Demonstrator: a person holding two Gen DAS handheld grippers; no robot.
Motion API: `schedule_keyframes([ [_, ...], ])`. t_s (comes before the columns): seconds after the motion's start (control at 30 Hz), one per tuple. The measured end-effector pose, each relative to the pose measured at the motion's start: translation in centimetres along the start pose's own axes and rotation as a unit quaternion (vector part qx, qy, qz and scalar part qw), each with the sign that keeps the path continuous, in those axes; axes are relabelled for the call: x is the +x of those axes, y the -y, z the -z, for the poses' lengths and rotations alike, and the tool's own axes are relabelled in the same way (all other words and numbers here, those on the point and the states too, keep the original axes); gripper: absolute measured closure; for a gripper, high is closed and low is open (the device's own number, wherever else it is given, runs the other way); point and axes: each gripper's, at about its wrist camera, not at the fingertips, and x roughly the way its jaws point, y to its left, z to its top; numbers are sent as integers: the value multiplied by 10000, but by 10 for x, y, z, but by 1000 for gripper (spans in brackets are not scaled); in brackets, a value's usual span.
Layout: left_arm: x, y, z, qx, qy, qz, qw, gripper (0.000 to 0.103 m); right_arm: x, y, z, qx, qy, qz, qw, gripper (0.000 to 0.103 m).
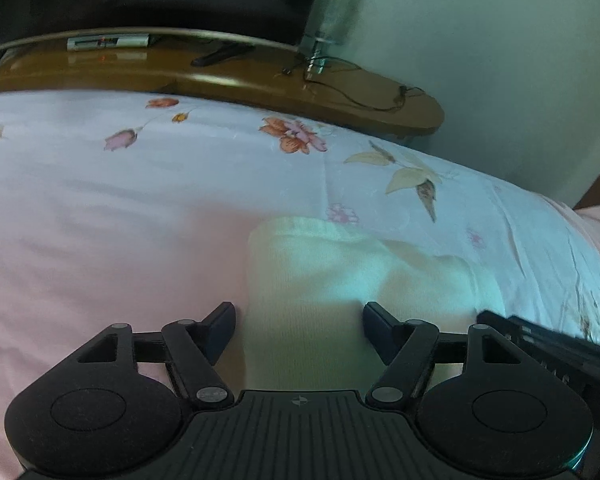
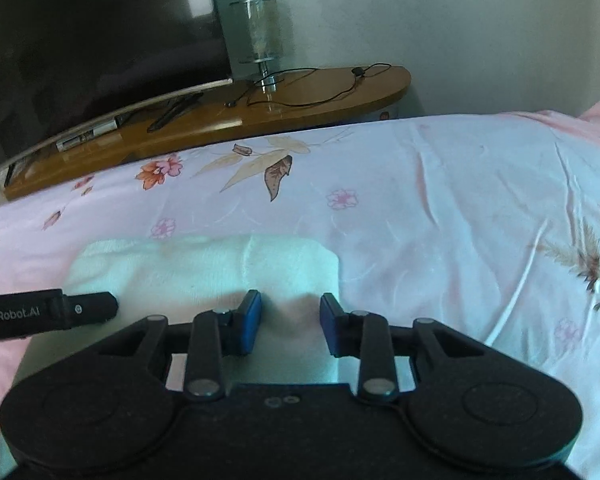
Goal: Fold small clothes
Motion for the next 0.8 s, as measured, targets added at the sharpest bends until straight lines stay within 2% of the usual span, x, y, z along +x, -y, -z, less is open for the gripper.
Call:
schedule_keyframes([
  [0.17, -27, -3, 17, 75, 9, 91, 9999, 33, -28, 0, -1, 177, 147, -161, 9996, 65],
  [0.43, -64, -2, 45, 384, -48, 145, 9991, 33, -82, -9, 17, 29, 376, -224, 9990, 64],
  [0.67, -72, 0, 72, 438, -350, 209, 9982, 33, -87, -12, 52, -51, -42, -114, 9999, 63],
  [0.8, -76, 0, 85, 443, -361, 181, 9982, 32, -84, -2, 67, 195, -326, -151, 9992, 63],
])
